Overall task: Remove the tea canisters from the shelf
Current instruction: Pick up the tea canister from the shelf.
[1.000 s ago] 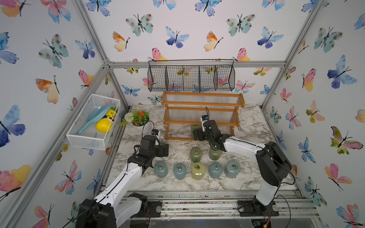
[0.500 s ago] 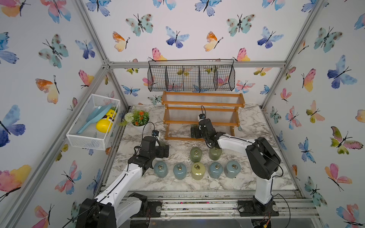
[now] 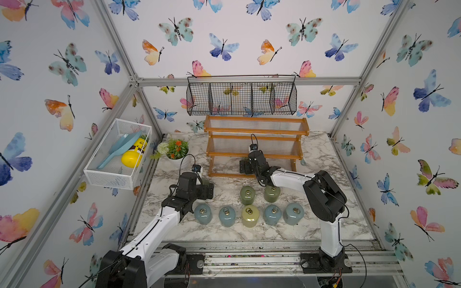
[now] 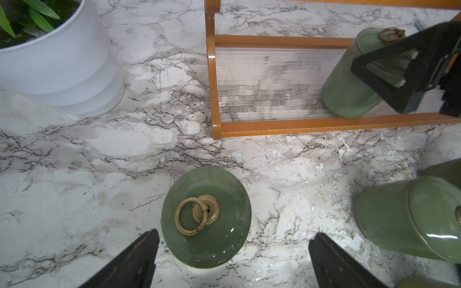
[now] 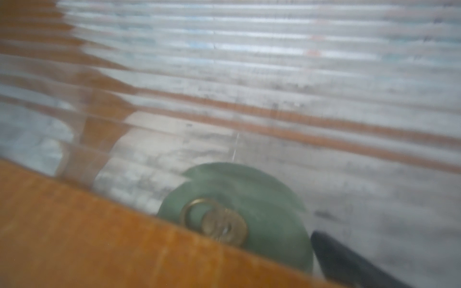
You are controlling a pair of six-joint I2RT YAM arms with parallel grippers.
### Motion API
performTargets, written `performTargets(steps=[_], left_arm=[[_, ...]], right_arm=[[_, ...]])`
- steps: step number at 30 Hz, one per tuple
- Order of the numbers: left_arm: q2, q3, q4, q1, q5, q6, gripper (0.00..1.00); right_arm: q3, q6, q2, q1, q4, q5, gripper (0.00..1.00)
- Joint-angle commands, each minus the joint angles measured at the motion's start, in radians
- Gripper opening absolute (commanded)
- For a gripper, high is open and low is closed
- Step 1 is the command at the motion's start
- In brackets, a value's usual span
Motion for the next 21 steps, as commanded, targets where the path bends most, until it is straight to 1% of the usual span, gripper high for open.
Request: performTargets(steps=[1, 6, 14, 18, 21], left_arm=[[-0.012, -0.014, 0.017, 0.005, 0.012, 0.006, 0.99], [-0.013, -0.017, 0.015, 0.005, 0.011, 0.004, 0.99], [-0.011, -0.017, 0.014, 0.005, 0.010, 0.003, 0.99], [-0.015, -0.019, 0.012, 0.005, 0.011, 0.001, 0.98], [-0.019, -0.018, 0.009, 0.005, 0.008, 0.003, 0.99]], right_arm=[[0.035, 0.008, 0.034, 0.003, 0.021, 0.034, 1.00], [0.037, 0.001, 0.047, 0.003, 0.044, 0.038, 0.99], [0.017, -0.024, 0.037, 0.003, 0.070, 0.012, 0.82], [0.010, -0.046, 0.023, 0.003, 0.066, -0.021, 0.80], [0.004, -0.065, 0.009, 0.003, 0.062, -0.068, 0.79]])
